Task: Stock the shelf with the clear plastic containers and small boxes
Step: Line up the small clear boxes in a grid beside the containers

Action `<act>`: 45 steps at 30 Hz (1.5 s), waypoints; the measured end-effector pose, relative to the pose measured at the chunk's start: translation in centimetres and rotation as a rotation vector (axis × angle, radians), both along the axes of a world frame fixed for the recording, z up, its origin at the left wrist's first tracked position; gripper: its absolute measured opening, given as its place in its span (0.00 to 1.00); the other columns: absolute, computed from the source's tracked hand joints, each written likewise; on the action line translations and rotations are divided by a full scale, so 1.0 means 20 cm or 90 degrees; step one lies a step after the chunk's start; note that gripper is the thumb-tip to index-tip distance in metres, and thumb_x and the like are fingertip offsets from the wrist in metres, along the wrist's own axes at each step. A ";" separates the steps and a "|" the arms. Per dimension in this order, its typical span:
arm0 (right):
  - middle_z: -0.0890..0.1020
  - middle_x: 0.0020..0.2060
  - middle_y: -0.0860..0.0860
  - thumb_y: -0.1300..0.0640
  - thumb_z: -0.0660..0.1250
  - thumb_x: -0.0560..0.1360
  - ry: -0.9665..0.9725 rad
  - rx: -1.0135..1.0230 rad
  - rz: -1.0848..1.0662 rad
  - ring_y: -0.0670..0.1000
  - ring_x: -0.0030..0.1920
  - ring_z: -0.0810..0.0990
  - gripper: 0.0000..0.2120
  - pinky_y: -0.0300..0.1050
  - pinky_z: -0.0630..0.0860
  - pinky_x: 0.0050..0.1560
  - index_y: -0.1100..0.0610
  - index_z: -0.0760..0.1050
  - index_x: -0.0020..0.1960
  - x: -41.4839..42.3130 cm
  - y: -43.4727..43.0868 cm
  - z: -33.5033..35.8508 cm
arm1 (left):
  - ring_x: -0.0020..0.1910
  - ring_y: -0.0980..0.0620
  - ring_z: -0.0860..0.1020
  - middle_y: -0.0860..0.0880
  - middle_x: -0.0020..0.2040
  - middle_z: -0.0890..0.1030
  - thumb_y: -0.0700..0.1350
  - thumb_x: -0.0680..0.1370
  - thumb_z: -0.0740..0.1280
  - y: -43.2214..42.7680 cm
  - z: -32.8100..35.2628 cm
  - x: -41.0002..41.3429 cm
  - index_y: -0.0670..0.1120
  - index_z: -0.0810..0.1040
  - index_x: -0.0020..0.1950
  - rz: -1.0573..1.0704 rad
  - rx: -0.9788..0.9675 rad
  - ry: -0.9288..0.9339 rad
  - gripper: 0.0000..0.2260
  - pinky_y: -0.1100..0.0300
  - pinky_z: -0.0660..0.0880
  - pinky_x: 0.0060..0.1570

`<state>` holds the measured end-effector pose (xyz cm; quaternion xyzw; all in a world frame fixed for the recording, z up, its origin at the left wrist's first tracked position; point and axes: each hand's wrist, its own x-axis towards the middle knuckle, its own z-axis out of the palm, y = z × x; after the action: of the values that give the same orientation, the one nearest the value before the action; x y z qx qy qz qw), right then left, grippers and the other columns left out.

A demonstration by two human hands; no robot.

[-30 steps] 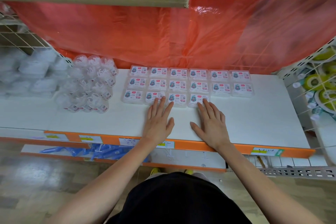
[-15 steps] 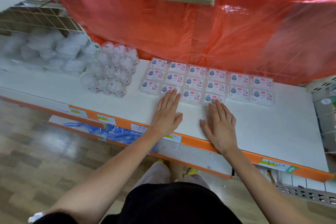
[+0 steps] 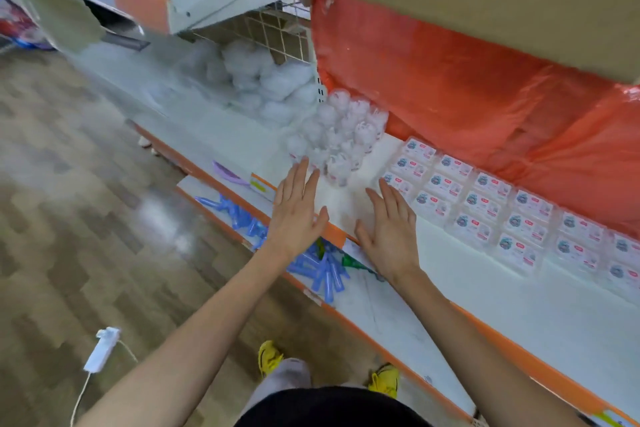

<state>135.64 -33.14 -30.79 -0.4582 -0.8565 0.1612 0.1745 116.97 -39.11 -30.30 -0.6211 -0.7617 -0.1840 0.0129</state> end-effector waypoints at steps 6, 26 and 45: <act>0.59 0.78 0.55 0.50 0.63 0.78 0.006 -0.001 0.056 0.57 0.76 0.57 0.28 0.52 0.54 0.75 0.57 0.64 0.76 -0.52 -0.07 0.09 | 0.76 0.41 0.57 0.39 0.77 0.60 0.51 0.76 0.64 -0.19 0.01 -0.52 0.39 0.68 0.72 0.063 0.036 0.011 0.28 0.50 0.53 0.73; 0.58 0.78 0.56 0.53 0.64 0.77 -0.033 -0.002 0.123 0.57 0.76 0.57 0.28 0.52 0.56 0.72 0.57 0.63 0.76 -2.09 -0.10 0.20 | 0.71 0.37 0.68 0.37 0.72 0.69 0.42 0.68 0.75 -0.42 0.05 -1.92 0.37 0.73 0.67 0.144 0.049 0.011 0.29 0.46 0.65 0.68; 0.56 0.78 0.56 0.52 0.65 0.76 -0.067 -0.082 0.002 0.56 0.76 0.55 0.31 0.53 0.55 0.73 0.55 0.59 0.77 -3.04 0.47 0.05 | 0.78 0.41 0.51 0.41 0.79 0.53 0.48 0.79 0.62 0.30 0.05 -3.02 0.41 0.59 0.77 0.023 -0.127 0.056 0.28 0.48 0.52 0.73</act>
<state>74.88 -23.78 -29.79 -0.4751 -0.8530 0.1921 0.0987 56.63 -33.15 -29.36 -0.6132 -0.7858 -0.0799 -0.0124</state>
